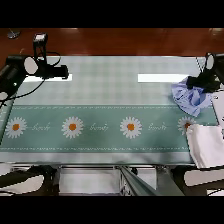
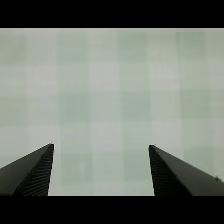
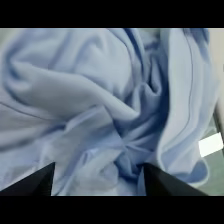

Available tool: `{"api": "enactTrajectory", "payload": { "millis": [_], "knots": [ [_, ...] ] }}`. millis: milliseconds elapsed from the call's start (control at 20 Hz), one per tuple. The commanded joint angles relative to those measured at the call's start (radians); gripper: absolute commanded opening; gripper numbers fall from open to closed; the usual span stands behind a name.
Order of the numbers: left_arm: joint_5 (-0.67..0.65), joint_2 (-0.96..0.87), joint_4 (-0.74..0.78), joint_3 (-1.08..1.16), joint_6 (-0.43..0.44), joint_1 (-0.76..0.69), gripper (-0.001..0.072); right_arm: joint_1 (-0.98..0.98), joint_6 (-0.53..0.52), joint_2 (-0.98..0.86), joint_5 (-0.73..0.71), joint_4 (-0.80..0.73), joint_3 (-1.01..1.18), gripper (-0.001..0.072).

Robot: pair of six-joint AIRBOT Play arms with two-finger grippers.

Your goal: Fold the shirts.

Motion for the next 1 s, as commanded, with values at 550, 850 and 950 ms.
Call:
{"api": "enactTrajectory", "payload": {
  "millis": [550,850,950],
  "knots": [
    [-0.318,0.402,-0.065,-0.276,0.099,0.047,0.0699,-0.022,-0.249,0.224,-0.122,0.341,0.381,0.0022],
    [-0.243,0.774,-0.286,-0.615,0.090,-0.001,0.0699,0.160,-0.340,0.399,-0.179,0.336,0.565,0.0022],
    [-0.232,0.804,-0.289,-0.632,0.088,0.000,0.0700,0.214,-0.348,0.430,-0.183,0.321,0.634,0.0022]
  ]
}}
